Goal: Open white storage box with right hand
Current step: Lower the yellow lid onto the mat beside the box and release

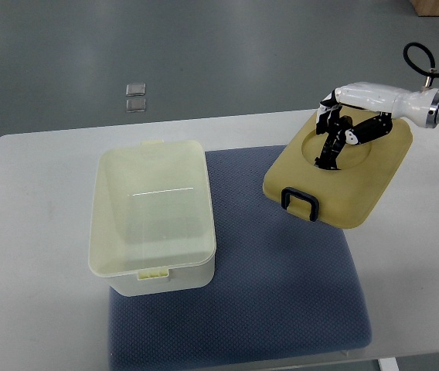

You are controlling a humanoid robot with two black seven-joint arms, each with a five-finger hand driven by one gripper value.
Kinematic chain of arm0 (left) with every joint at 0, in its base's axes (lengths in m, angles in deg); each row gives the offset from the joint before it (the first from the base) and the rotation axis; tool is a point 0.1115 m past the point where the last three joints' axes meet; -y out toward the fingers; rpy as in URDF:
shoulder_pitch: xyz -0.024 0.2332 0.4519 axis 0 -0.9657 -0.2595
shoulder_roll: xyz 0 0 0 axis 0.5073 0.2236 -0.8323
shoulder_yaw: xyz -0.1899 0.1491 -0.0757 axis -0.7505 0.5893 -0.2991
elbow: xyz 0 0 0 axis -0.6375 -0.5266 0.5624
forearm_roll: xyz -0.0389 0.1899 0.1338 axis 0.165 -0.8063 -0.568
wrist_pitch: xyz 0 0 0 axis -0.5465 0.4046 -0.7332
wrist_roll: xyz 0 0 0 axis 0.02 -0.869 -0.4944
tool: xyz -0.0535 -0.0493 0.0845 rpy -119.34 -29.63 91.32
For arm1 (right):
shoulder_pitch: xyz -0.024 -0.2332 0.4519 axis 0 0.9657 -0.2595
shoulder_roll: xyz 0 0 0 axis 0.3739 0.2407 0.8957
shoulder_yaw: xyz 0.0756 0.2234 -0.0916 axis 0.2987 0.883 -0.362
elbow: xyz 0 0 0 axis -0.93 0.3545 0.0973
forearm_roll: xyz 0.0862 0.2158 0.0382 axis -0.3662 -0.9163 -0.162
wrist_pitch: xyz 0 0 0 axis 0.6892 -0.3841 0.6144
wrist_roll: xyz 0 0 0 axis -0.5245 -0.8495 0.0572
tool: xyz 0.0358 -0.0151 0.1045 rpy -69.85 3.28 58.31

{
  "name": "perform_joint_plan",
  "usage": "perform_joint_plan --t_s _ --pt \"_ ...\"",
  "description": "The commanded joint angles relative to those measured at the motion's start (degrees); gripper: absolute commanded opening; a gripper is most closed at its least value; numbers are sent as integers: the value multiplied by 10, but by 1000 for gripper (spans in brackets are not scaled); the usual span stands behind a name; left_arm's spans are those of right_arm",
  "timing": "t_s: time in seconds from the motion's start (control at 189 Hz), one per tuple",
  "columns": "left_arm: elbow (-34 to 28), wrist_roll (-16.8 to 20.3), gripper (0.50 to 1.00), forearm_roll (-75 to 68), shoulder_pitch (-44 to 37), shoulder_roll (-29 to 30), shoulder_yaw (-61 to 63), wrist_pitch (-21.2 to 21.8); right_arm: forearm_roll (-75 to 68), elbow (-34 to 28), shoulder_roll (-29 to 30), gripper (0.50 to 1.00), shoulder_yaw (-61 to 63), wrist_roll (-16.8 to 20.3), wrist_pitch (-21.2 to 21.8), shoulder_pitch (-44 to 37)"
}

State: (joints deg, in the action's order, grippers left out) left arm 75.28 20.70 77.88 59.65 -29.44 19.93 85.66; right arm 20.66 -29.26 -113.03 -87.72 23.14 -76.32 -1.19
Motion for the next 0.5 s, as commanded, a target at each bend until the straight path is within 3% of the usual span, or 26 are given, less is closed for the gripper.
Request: perform_joint_plan --t_s 0.0,0.47,0.497 --pt "-1 0 1000 0 0 0 -1 1 0 7 25 500 0 0 -22 16" --pt "-1 0 1000 0 0 0 -1 1 16 22 121 500 -2 0 -57 89" --pt "-2 0 1000 0 0 0 -1 1 16 22 125 572 -1 0 -56 90"
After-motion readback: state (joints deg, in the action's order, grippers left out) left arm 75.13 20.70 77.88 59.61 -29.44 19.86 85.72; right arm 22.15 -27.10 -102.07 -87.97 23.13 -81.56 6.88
